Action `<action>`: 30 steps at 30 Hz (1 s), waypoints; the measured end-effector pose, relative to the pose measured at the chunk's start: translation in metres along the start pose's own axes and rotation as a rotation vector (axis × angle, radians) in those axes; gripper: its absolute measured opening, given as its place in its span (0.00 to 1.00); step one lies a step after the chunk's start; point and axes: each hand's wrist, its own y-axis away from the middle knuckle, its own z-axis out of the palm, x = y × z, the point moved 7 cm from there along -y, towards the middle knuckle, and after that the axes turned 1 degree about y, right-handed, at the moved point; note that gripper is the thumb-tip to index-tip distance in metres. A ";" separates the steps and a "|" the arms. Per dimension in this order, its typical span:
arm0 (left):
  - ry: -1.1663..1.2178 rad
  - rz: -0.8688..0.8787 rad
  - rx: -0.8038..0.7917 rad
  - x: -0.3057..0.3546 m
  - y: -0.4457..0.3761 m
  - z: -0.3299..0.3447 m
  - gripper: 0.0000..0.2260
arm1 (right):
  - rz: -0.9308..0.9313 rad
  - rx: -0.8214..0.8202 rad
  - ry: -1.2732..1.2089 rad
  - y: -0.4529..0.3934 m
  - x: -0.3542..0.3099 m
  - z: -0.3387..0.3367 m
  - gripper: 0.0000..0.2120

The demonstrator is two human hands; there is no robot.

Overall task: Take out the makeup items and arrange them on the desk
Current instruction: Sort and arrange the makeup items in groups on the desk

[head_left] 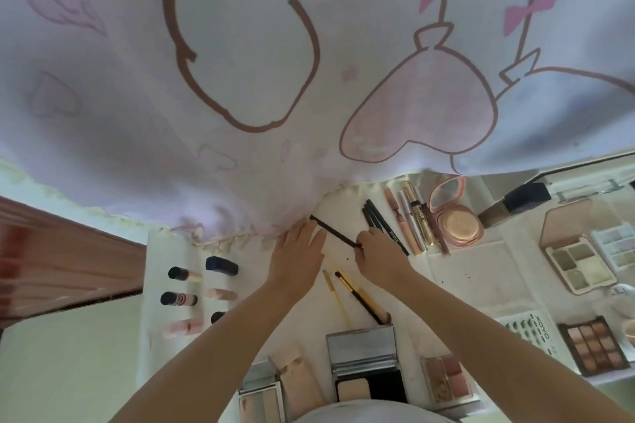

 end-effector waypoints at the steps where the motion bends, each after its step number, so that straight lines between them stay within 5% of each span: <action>1: -0.008 0.077 0.099 0.011 -0.001 -0.012 0.22 | -0.008 0.031 -0.036 0.008 -0.001 -0.012 0.12; 6: 0.123 0.344 0.407 0.058 0.007 -0.056 0.12 | -0.073 0.091 -0.156 0.049 -0.008 -0.074 0.11; 10: 0.124 0.386 0.290 0.076 0.015 -0.070 0.13 | -0.149 0.050 -0.095 0.074 -0.012 -0.096 0.13; 13: 0.189 0.321 0.015 0.063 0.014 -0.054 0.13 | -0.185 0.095 -0.010 0.090 -0.008 -0.115 0.13; 17: 0.275 0.187 -0.203 0.010 0.026 -0.044 0.11 | -0.071 0.489 -0.069 0.106 0.033 -0.195 0.10; 24: 0.224 0.208 -0.087 0.042 0.015 -0.074 0.12 | -0.058 0.297 -0.246 0.078 0.010 -0.158 0.12; 30: 0.256 0.138 -0.075 0.043 0.023 -0.072 0.12 | -0.049 0.289 -0.503 0.073 0.005 -0.136 0.14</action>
